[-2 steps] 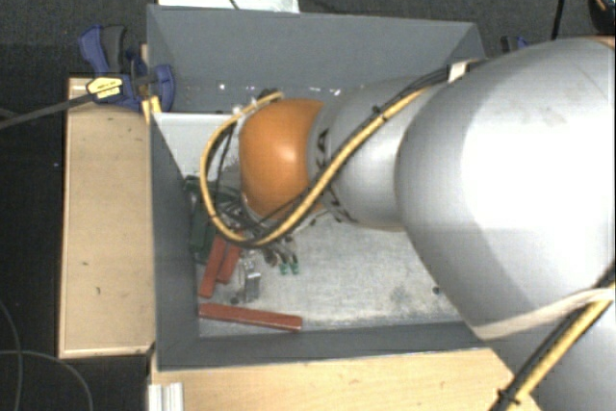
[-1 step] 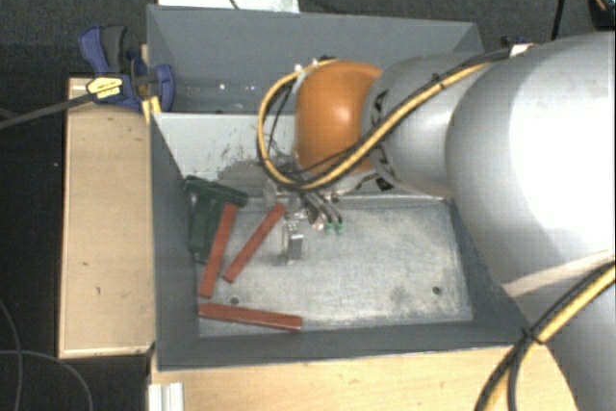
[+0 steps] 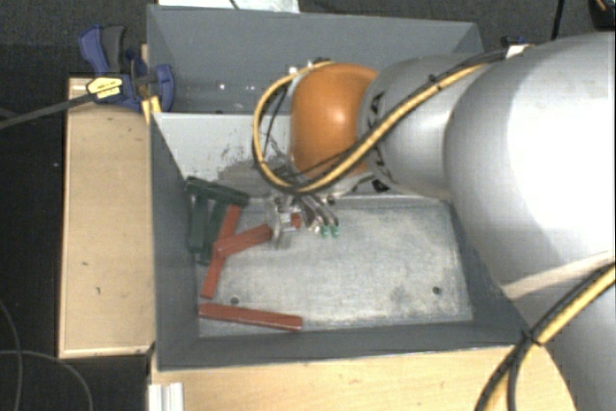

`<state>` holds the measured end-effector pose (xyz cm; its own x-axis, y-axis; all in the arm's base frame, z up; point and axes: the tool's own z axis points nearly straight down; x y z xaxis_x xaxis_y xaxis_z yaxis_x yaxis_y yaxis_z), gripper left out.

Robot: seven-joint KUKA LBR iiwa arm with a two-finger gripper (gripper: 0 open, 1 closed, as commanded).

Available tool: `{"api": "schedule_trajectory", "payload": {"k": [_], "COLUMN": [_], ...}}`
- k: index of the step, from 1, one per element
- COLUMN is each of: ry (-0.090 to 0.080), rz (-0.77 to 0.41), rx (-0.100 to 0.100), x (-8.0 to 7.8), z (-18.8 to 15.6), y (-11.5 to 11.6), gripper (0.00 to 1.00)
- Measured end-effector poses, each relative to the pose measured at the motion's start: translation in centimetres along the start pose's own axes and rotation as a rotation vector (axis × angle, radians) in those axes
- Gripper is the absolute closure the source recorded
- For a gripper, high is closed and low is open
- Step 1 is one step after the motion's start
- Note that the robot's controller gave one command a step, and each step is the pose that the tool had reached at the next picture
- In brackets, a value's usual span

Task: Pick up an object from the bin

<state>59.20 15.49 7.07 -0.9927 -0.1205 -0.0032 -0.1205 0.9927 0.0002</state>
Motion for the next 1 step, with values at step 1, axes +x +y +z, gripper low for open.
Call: {"api": "schedule_trajectory", "payload": {"k": [1], "ry": [-0.009], "rz": [-0.092], "rx": [0.0], "x": [1.61], "z": [-14.37], "y": [-3.53], "gripper": [1.0]}}
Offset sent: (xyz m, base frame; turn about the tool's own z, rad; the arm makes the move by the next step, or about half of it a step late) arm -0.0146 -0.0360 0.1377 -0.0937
